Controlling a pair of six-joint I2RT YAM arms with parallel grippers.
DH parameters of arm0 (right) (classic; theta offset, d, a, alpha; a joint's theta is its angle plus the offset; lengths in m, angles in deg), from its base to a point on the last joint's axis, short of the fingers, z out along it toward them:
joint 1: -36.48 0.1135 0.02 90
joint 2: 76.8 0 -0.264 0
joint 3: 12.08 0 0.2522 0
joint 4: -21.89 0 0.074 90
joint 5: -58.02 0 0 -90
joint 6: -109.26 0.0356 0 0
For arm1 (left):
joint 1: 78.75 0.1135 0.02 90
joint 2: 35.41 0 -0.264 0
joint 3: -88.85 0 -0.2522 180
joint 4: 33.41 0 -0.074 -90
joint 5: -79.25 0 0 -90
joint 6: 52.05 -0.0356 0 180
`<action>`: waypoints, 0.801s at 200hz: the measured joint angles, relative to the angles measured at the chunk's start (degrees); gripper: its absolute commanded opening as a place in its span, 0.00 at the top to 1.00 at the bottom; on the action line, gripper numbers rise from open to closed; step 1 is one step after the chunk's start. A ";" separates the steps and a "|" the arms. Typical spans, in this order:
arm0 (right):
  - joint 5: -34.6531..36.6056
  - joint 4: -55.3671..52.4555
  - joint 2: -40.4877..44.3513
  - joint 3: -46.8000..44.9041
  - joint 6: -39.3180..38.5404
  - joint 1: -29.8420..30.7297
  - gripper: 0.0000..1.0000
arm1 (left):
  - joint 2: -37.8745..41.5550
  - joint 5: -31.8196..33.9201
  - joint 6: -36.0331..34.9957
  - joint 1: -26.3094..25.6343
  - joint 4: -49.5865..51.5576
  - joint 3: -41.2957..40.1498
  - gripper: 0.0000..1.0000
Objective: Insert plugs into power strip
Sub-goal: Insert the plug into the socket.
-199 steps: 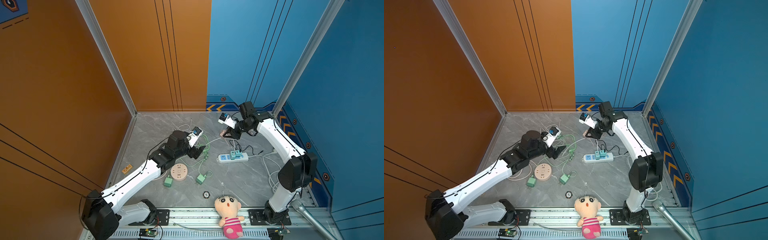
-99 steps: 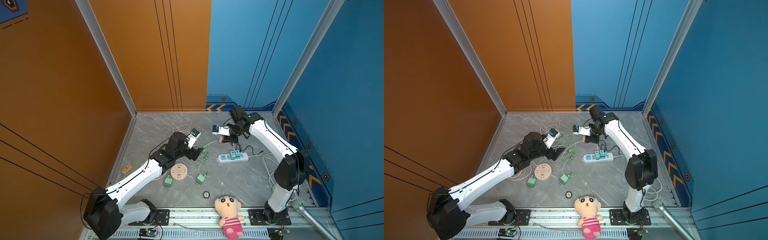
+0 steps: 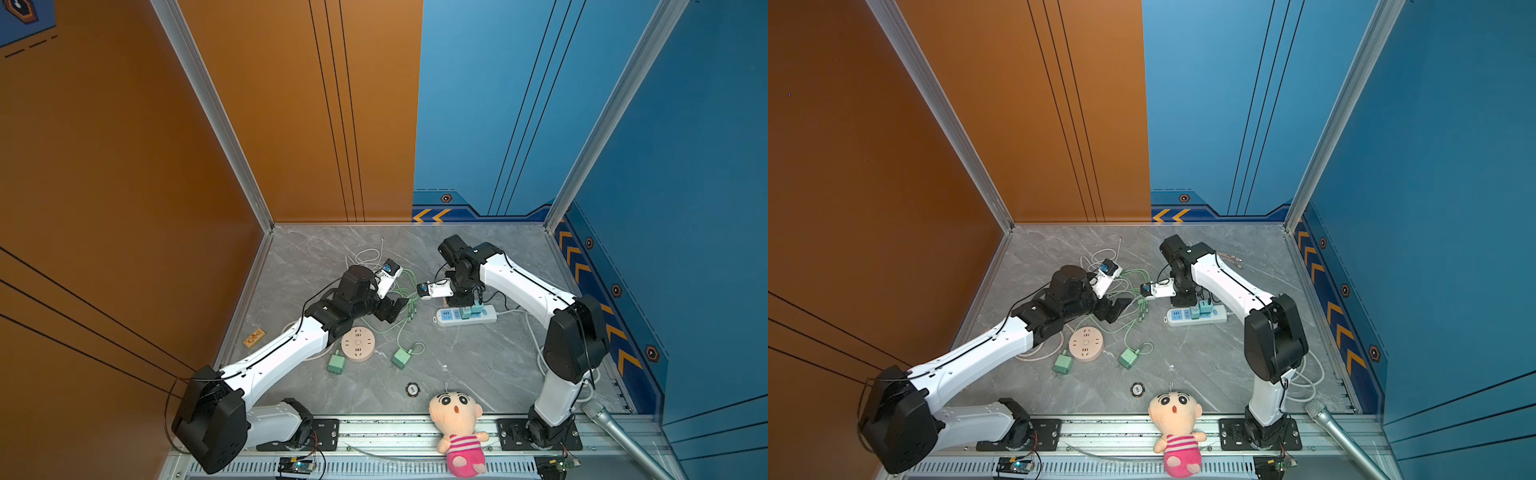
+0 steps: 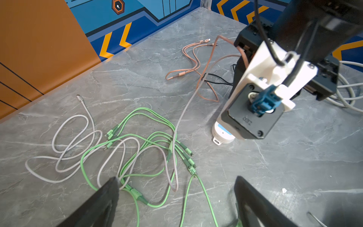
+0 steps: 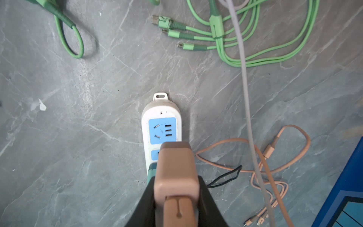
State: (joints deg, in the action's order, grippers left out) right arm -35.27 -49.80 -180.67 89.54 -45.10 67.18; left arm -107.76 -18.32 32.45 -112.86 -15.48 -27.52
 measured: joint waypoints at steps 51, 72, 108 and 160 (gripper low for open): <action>0.39 0.09 -2.93 -0.57 -0.39 1.05 1.00 | -1.07 -0.94 0.85 0.22 -0.42 -0.26 0.08; 0.39 0.09 -4.09 -0.61 -0.37 1.14 1.00 | -1.27 -1.09 0.92 0.39 -0.63 -0.37 0.08; 0.07 0.39 -4.37 -0.63 -0.37 1.01 1.00 | -1.68 -1.55 1.09 0.59 -0.96 -0.37 0.08; -1.44 1.81 -4.37 -0.74 -0.35 -0.37 1.00 | -2.23 -1.73 1.62 0.76 -1.18 -0.37 0.08</action>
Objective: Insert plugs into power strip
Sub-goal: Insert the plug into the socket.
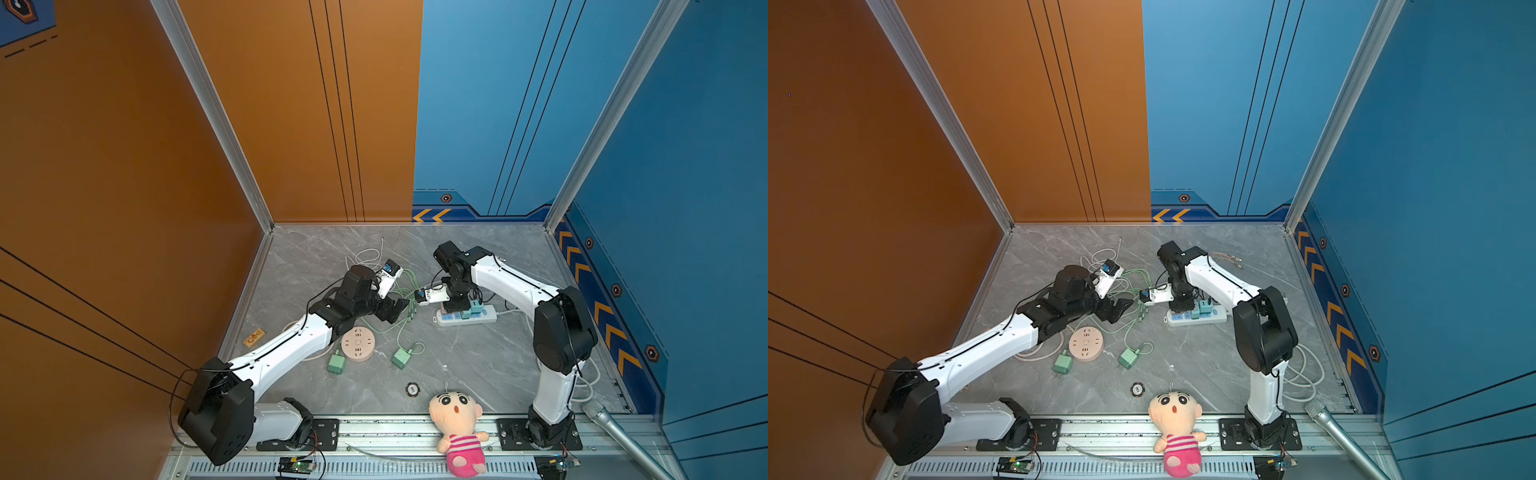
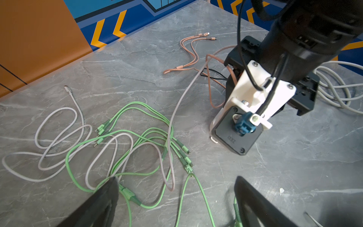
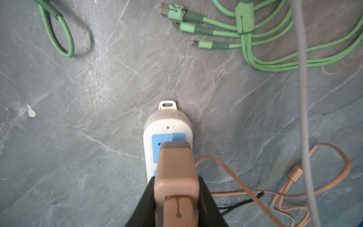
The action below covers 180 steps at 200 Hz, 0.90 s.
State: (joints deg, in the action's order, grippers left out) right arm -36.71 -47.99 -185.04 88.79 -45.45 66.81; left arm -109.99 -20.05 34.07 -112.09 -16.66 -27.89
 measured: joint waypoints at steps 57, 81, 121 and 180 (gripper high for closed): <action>-1.29 1.16 0.02 -0.52 0.04 -0.68 1.00 | -0.17 0.00 0.55 0.09 -0.02 -0.02 0.08; -1.68 1.31 0.07 -0.66 0.15 -0.76 1.00 | -0.20 0.00 0.57 0.11 -0.04 -0.02 0.08; -3.17 2.80 0.46 -2.60 0.42 -1.09 1.00 | -0.48 0.00 0.68 0.35 -0.09 -0.02 0.08; -4.22 4.98 0.79 -4.70 0.63 -1.64 1.00 | -1.31 0.00 0.96 0.46 -0.17 -0.02 0.08</action>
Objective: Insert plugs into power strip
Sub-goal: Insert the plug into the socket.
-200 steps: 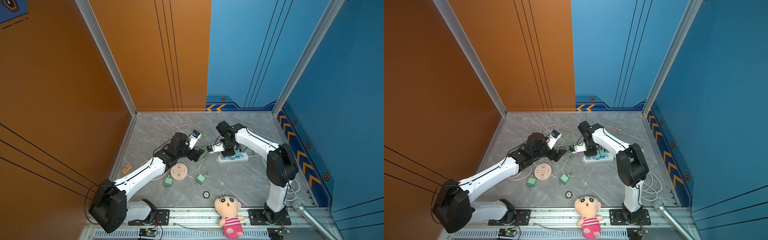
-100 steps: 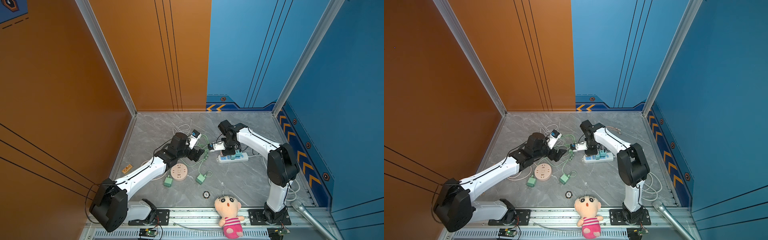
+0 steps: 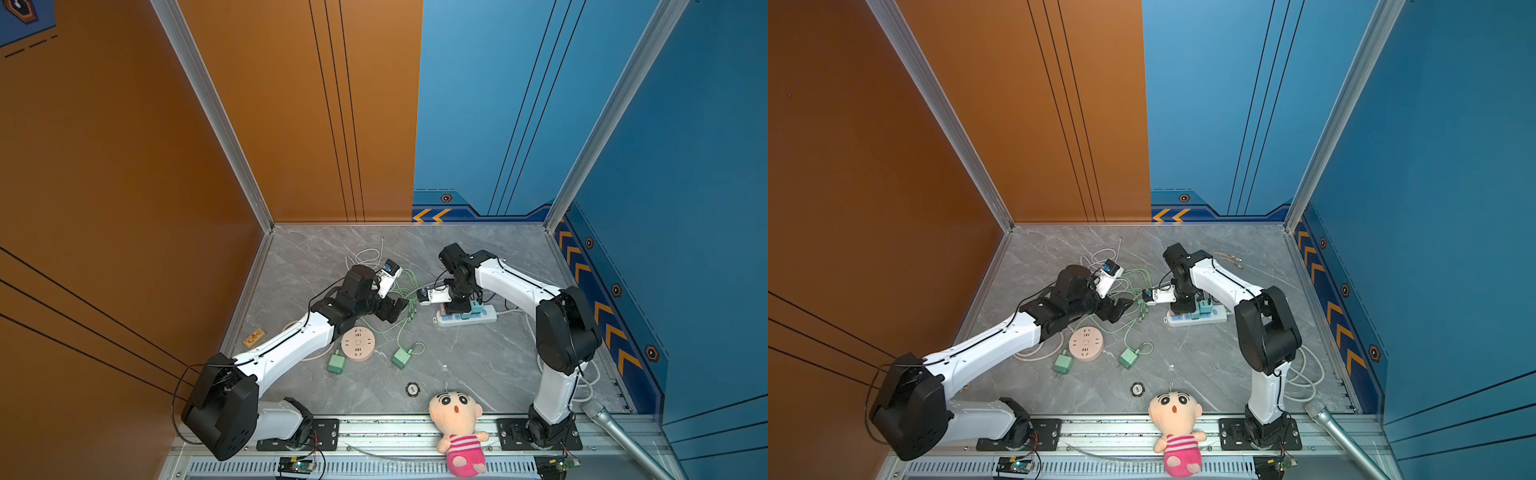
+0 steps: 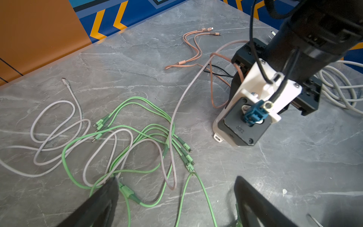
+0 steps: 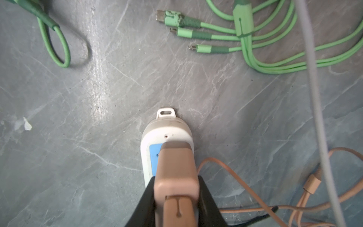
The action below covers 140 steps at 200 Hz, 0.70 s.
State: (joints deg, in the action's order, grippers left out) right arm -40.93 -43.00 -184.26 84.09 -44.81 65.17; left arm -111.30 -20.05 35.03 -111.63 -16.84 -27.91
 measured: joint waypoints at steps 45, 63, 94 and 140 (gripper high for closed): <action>0.20 0.13 -0.02 0.00 0.00 0.00 1.00 | -0.39 0.00 0.07 0.00 -0.04 0.00 0.08; 0.20 0.15 -0.07 -0.04 0.00 -0.15 1.00 | -0.61 -0.02 0.42 0.00 -0.04 0.00 0.08; 0.09 0.35 -0.61 -0.17 0.39 -0.57 1.00 | -0.66 -0.02 0.46 0.00 -0.04 0.02 0.08; -0.90 1.11 -0.55 -0.81 1.07 -1.27 1.00 | -0.68 -0.22 0.74 0.00 -0.04 0.02 0.08</action>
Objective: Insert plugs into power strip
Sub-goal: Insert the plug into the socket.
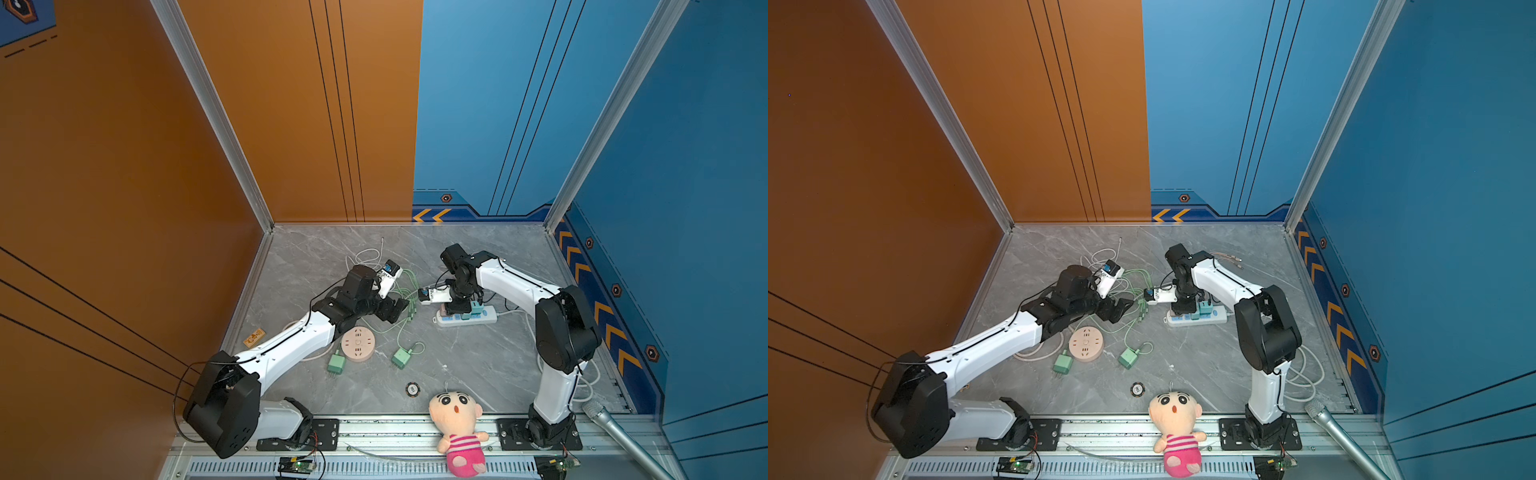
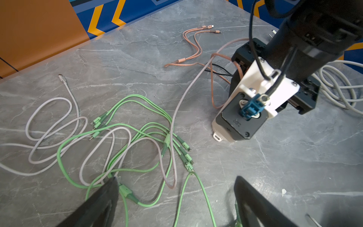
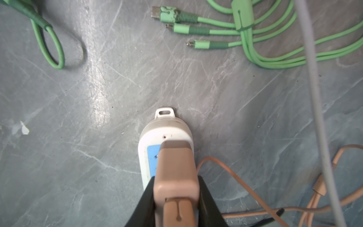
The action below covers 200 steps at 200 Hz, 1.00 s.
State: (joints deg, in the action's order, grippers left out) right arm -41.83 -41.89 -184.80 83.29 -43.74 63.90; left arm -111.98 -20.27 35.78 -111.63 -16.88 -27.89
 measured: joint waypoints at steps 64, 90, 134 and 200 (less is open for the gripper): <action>-0.04 0.17 0.02 -0.09 0.74 -0.11 0.73 | -0.37 -0.24 0.61 0.00 0.00 0.02 0.08; 0.04 0.26 0.07 -0.07 1.95 -0.24 0.64 | -0.81 -0.61 1.01 0.00 0.00 0.07 0.08; 1.33 1.01 -0.66 -0.26 3.93 -1.36 0.60 | -0.90 -0.66 1.66 0.00 0.00 0.07 0.08; 2.19 1.60 0.50 -0.46 4.98 -1.38 0.53 | -0.13 -0.63 1.86 -0.02 0.00 0.07 0.08</action>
State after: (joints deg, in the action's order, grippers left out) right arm -39.64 -40.29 -184.30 82.83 -38.76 62.52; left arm -112.11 -20.90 37.63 -111.66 -16.88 -27.83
